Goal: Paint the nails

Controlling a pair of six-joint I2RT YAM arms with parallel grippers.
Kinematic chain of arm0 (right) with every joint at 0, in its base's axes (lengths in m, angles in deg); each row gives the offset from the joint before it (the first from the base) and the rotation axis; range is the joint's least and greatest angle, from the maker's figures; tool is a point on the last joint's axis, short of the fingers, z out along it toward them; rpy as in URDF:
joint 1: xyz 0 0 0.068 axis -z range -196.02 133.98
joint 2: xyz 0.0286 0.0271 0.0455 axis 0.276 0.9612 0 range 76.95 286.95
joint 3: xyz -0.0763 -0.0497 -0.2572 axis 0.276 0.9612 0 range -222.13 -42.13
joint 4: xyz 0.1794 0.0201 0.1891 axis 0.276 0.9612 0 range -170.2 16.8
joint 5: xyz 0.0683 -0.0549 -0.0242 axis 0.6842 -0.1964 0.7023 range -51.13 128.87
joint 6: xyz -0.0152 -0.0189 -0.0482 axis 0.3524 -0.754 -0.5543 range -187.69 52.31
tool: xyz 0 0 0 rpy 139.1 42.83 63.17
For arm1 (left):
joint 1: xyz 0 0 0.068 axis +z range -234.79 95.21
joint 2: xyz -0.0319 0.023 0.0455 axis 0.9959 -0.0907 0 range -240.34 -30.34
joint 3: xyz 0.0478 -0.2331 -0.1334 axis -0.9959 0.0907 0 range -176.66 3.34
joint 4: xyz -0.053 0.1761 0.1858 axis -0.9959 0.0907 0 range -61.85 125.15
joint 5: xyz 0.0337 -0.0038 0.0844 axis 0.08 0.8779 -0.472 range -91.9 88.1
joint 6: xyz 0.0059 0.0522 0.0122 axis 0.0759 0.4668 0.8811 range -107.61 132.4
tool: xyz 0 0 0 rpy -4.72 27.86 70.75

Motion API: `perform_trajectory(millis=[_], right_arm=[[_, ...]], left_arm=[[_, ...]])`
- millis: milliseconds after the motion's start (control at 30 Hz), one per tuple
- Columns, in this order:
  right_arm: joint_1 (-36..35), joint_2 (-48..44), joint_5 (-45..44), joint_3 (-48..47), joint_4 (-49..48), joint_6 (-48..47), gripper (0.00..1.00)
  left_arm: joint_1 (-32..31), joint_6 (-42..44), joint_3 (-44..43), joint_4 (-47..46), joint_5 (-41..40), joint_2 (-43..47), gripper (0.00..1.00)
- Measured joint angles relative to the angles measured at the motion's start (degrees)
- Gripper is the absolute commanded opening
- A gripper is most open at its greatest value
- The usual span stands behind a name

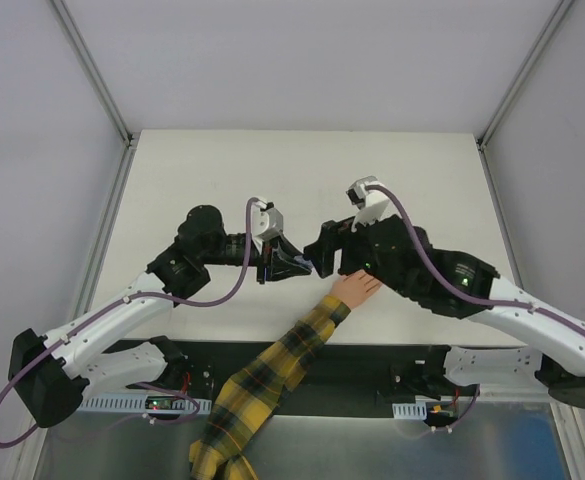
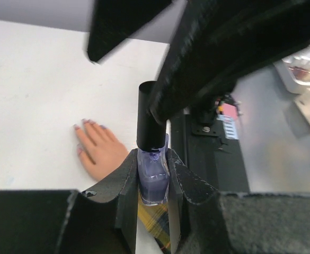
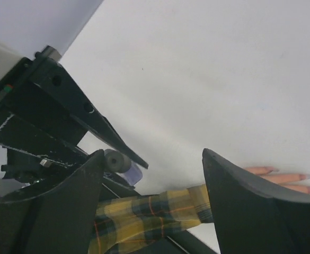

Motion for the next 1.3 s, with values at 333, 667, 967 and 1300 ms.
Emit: perform_trajectory(millis=[333, 667, 967, 1300], right_arm=[[15.0, -5.0, 43.3, -3.8, 1.6, -24.1, 0.57], [16.7, 1.6, 59.4, -6.9, 5.0, -32.5, 0.42], [16.9, 2.2, 62.1, -6.9, 5.8, -33.8, 0.01], [16.9, 0.0, 53.0, 1.9, -4.7, -23.3, 0.01]], left_arm=[[0.0, -9.3, -2.6, -8.1, 20.3, -6.9, 0.00], [0.0, -12.9, -2.6, -11.6, 25.0, -7.0, 0.00], [0.0, -13.5, -2.6, -11.9, 25.2, -7.0, 0.00], [0.0, -6.3, -0.4, -1.0, 8.4, -1.9, 0.00]])
